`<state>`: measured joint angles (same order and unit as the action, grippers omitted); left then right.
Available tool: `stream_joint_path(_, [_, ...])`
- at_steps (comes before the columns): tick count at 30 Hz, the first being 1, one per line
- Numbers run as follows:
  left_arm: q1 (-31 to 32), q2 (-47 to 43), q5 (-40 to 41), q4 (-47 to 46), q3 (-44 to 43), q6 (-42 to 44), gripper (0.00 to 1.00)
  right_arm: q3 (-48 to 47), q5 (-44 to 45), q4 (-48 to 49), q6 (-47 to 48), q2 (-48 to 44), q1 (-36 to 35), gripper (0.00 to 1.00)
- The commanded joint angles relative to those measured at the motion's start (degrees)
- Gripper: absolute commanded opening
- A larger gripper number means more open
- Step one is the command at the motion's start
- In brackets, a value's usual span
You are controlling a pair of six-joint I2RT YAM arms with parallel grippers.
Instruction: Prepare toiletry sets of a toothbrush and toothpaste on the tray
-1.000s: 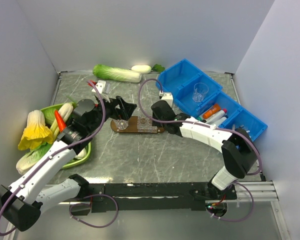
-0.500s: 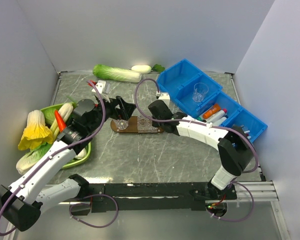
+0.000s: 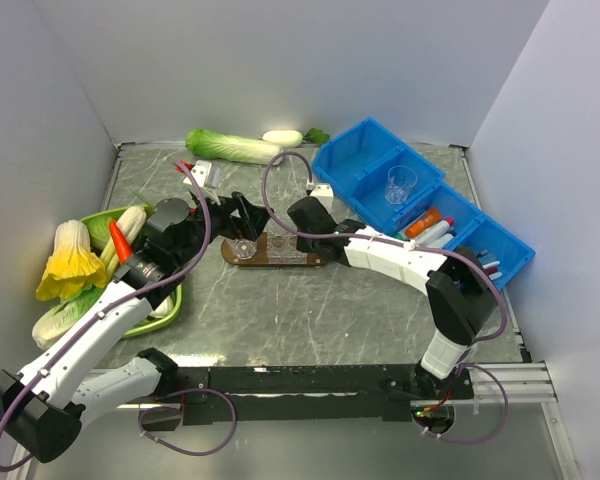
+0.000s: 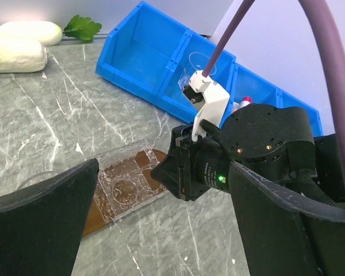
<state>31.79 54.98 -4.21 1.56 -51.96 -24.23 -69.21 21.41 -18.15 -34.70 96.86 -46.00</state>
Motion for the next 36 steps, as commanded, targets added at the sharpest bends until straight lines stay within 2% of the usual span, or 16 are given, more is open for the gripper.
stream_joint_path(1, [-0.15,-0.49,-0.36,-1.65,-0.68,0.06,0.99,-2.68,0.04,-0.57,-2.56,1.49,-0.5,0.0])
stream_joint_path(31, [-0.24,-0.58,-0.27,-1.74,-0.77,0.32,0.99,-3.56,-1.28,1.71,-1.95,3.16,-1.46,0.0])
stream_joint_path(36, [-0.24,-0.58,-0.27,-1.74,-0.77,0.23,0.99,-3.65,-1.46,2.07,-1.69,3.16,-1.46,0.03])
